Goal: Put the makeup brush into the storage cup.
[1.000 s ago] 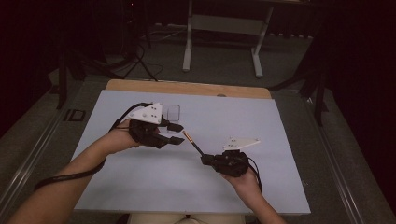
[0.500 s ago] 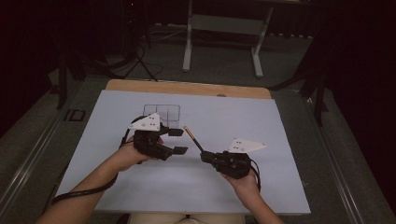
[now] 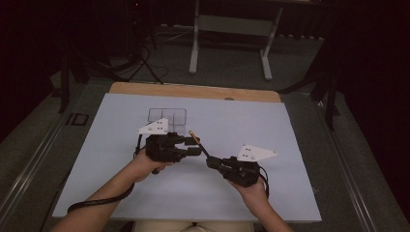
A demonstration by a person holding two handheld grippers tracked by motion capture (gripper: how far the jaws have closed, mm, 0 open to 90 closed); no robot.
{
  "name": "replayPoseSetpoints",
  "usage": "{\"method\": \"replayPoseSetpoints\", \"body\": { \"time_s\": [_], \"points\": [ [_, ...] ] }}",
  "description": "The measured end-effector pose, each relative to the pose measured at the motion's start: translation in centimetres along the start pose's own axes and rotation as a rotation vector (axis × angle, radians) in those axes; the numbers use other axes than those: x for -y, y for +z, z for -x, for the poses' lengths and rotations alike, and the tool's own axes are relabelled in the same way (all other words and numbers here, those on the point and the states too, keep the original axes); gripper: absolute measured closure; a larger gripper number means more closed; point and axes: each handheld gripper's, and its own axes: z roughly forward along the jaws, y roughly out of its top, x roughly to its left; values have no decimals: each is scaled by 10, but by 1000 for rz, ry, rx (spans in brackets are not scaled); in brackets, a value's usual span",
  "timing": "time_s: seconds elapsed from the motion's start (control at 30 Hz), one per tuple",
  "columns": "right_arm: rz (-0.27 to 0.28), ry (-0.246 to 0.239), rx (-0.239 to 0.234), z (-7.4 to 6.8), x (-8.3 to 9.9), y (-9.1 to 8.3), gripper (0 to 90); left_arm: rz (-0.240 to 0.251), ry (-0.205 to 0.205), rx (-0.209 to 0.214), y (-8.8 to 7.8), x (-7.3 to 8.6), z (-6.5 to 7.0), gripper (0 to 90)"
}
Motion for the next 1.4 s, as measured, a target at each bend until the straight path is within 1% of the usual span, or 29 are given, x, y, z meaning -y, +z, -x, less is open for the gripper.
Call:
{"method": "replayPoseSetpoints", "body": {
  "time_s": [0.07, 0.13, 0.2, 0.23, 0.27, 0.33, 0.43, 0.47, 0.5, 0.53, 0.63, 0.67, 0.7, 0.73, 0.77, 0.8, 0.87, 0.93, 0.97, 1.0, 1.07, 1.1, 1.17, 1.2, 1.23, 1.3, 1.33, 1.37, 1.4],
  "points": [
    [0, 0, 0, 0, 0, 0, 851, 1, -5, 14, 1, -2, 1, 661],
    [-4, -6, -6, 0, 0, 1, 851, 2, -1, 13, 1, -3, 1, 698],
    [-6, -11, -5, -1, 0, 1, 851, 14, -24, 35, 1, -5, -1, 725],
    [-6, -11, -5, -1, 0, 1, 851, 14, -24, 35, 1, -5, -1, 735],
    [-3, -12, -7, -1, 0, 1, 851, 17, -36, 57, 1, -6, -2, 751],
    [-2, -15, -9, 0, 0, 1, 851, 14, -41, 61, 1, -6, -2, 758],
    [-3, -24, -11, 0, -1, 0, 851, 17, -56, 85, 1, -7, -4, 778],
    [-6, -37, -8, -1, -1, 0, 851, 29, -79, 114, 2, -7, -5, 796],
    [-6, -37, -8, -1, -1, 0, 851, 29, -79, 114, 2, -7, -5, 805],
    [-9, -44, -1, -1, -1, 0, 850, 30, -103, 134, 3, -8, -6, 816],
    [-8, -43, -1, -1, -1, 0, 850, 30, -111, 139, 4, -8, -6, 831],
    [-10, -44, 2, -1, -1, 0, 849, 13, -95, 150, 5, -11, -4, 831],
    [-21, -66, 6, -3, 1, 2, 842, 2, -77, 150, 6, -12, -2, 842],
    [-21, -66, 6, -3, 1, 2, 842, -8, -62, 153, 6, -14, -1, 842],
    [-21, -59, -9, -2, 2, 2, 833, -20, -46, 143, 6, -15, 0, 842],
    [-24, -50, -1, -2, 2, 3, 811, -34, -24, 133, 7, -16, 2, 843],
    [-24, -35, -18, 1, 2, 3, 721, -58, -4, 114, 7, -18, 4, 843],
    [-35, -34, -25, 2, 2, 3, 679, -77, 5, 101, 7, -19, 5, 843],
    [-40, -30, -38, 2, 2, 4, 649, -95, 18, 88, 7, -19, 5, 843],
    [-46, -39, -31, 2, 2, 4, 639, -108, 31, 85, 7, -20, 6, 843],
    [-52, -34, -40, 3, 1, 5, 605, -125, 46, 79, 6, -21, 8, 843],
    [-55, -34, -35, 3, 1, 5, 593, -139, 65, 70, 5, -22, 10, 844],
    [-60, -27, -45, 5, 1, 5, 558, -159, 74, 73, 5, -23, 12, 843],
    [-57, -29, -49, 6, 0, 5, 555, -168, 85, 65, 4, -24, 13, 844],
    [-60, -26, -56, 6, -1, 4, 542, -175, 83, 75, 3, -25, 14, 844],
    [-58, -26, -66, 7, -2, 4, 527, -197, 99, 68, 2, -26, 15, 844],
    [-57, -23, -76, 8, -3, 3, 516, -201, 86, 77, 1, -27, 15, 843],
    [-65, -22, -89, 8, -4, 3, 505, -206, 92, 70, 1, -28, 15, 844],
    [-69, -25, -92, 8, -5, 4, 505, -219, 90, 76, 0, -29, 15, 844]
  ]
}}
